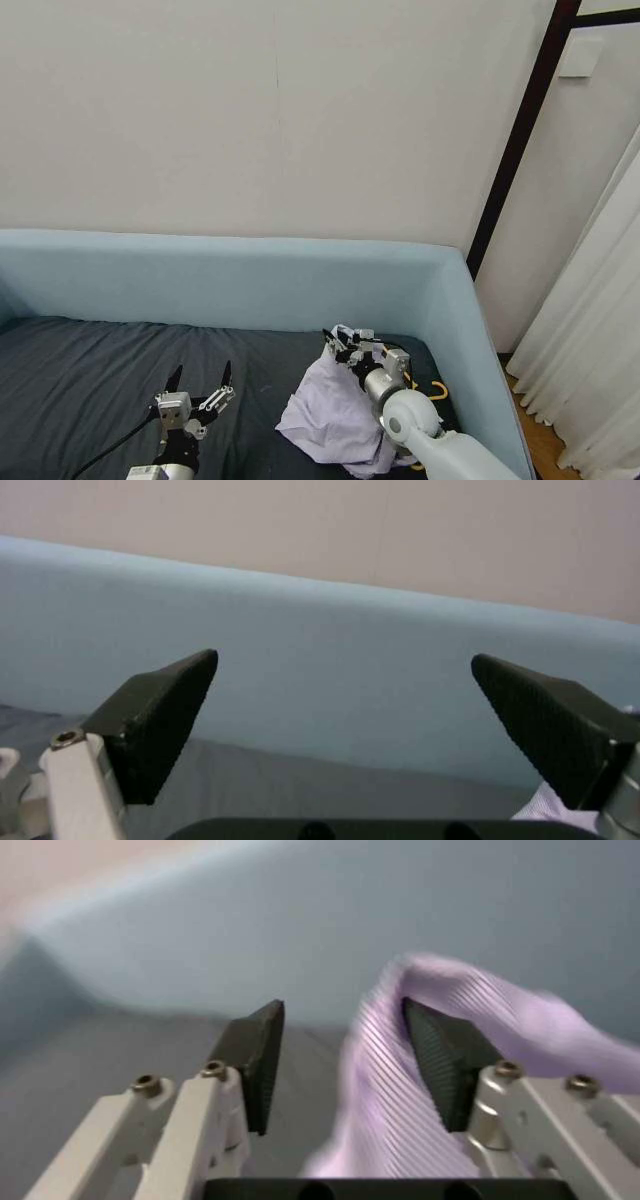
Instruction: Pick up the clothes from the sofa and hang them on the clothes hanger.
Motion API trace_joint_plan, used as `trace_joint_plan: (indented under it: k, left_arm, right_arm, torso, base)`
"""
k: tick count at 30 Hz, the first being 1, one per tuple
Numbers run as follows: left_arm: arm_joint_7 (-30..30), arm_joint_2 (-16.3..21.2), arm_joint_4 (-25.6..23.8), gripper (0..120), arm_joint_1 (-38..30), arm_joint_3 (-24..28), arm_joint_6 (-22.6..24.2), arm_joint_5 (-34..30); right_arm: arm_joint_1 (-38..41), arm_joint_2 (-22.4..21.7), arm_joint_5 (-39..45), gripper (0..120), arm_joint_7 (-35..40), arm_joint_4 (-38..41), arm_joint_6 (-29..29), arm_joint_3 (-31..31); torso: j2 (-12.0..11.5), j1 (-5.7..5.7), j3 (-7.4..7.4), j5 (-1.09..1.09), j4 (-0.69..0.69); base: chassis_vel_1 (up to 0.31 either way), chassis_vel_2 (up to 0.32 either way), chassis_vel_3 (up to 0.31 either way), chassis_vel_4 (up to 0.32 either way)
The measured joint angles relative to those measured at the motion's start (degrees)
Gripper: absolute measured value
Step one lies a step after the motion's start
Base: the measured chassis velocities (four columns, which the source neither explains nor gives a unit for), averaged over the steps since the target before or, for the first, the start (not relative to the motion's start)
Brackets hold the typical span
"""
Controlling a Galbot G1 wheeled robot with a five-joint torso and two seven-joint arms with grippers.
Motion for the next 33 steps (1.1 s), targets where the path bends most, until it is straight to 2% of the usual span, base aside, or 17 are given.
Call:
trace_joint_plan:
  k: [1, 2, 3, 4, 6, 9, 10, 13, 15, 17, 19, 23, 33]
  left_arm:
    - [0.0, 0.0, 0.0, 100, 0.0, 0.1, 0.0, 0.0]
    - [0.0, 0.0, 0.0, 100, 0.0, 0.3, -0.1, 0.1]
    - [0.0, -0.1, 0.0, 100, 0.0, 0.4, -0.2, 0.1]
    - [0.0, -0.1, 0.0, 100, 0.0, 0.4, -0.2, 0.1]
    - [0.0, -0.1, 0.0, 100, 0.0, 0.6, -0.3, 0.2]
    - [0.0, -0.1, 0.2, 100, -0.1, 0.9, -0.4, 0.4]
    - [0.0, -0.1, 0.2, 100, -0.1, 0.9, -0.4, 0.4]
    - [0.0, -0.2, 0.2, 100, -0.2, 1.3, -0.4, 0.5]
    - [0.0, -0.2, 0.2, 100, -0.2, 1.3, -0.4, 0.5]
    - [0.0, -0.2, 0.2, 100, -0.3, 1.3, -0.5, 0.5]
    - [-0.1, -0.1, 0.1, 100, -0.3, 1.0, -0.8, 0.5]
    - [-0.2, 0.2, 0.1, 100, -0.2, 0.7, -1.1, 0.5]
    - [-0.3, -0.1, 0.5, 100, -0.4, 1.1, -1.3, 0.7]
  right_arm:
    - [-0.4, -0.5, -1.0, 55, 3.6, 0.6, -3.7, 0.3]
    - [-0.9, -1.2, 0.0, 59, 11.0, 2.1, -10.6, 0.9]
    - [-1.4, -1.7, 2.3, 64, 15.3, 3.1, -14.7, 1.6]
    - [-1.4, -1.7, 2.3, 64, 15.3, 3.1, -14.7, 1.6]
    - [-3.8, -2.9, 5.2, 74, 17.9, 5.1, -19.4, 4.0]
    - [-6.6, -4.9, 6.9, 86, 17.2, 7.5, -22.2, 6.2]
    - [-6.6, -4.9, 6.9, 86, 17.2, 7.5, -22.2, 6.2]
    - [-8.5, -6.5, 8.3, 97, 17.2, 9.1, -22.4, 8.0]
    - [-9.0, -6.8, 9.2, 99, 17.2, 9.5, -22.3, 8.8]
    - [-10.7, -7.4, 12.3, 100, 17.5, 10.7, -21.6, 11.0]
    - [-13.4, -7.6, 19.4, 100, 17.6, 12.1, -19.6, 14.4]
    - [-16.9, -7.6, 23.4, 100, 16.2, 11.9, -17.5, 17.1]
    - [-20.8, -4.7, 19.6, 100, 8.6, 7.7, -16.3, 18.2]
  torso:
    - [0.0, 0.00, 0.00, 0.00, 0.00]
    - [0.0, 0.01, 0.01, 0.00, -0.01]
    - [0.0, 0.00, 0.00, 0.00, -0.02]
    - [0.0, 0.00, 0.00, 0.00, -0.02]
    - [0.0, 0.00, 0.00, 0.01, 0.00]
    - [0.0, 0.00, 0.00, 0.01, -0.02]
    - [0.0, 0.00, 0.00, 0.01, -0.02]
    - [0.0, 0.00, 0.00, 0.02, 0.00]
    - [0.0, -0.01, 0.00, 0.01, 0.00]
    - [0.0, 0.00, 0.00, 0.01, 0.00]
    - [0.0, 0.00, 0.00, 0.01, 0.00]
    - [0.0, 0.00, 0.00, 0.01, -0.01]
    - [0.0, 0.00, 0.00, 0.01, -0.01]
  base:
    - [0.000, 0.000, 0.000, 0.000]
    - [0.000, 0.000, 0.000, 0.000]
    - [0.000, 0.000, 0.000, 0.000]
    - [0.000, 0.000, 0.000, 0.000]
    - [0.000, 0.000, 0.000, 0.000]
    - [0.000, 0.000, 0.000, 0.000]
    - [0.000, 0.000, 0.000, 0.000]
    - [0.000, 0.000, 0.000, 0.000]
    - [0.000, 0.000, 0.000, 0.000]
    - [0.000, 0.000, 0.000, 0.000]
    - [0.000, 0.000, 0.000, 0.000]
    - [0.000, 0.000, 0.000, 0.000]
    - [0.000, 0.000, 0.000, 0.000]
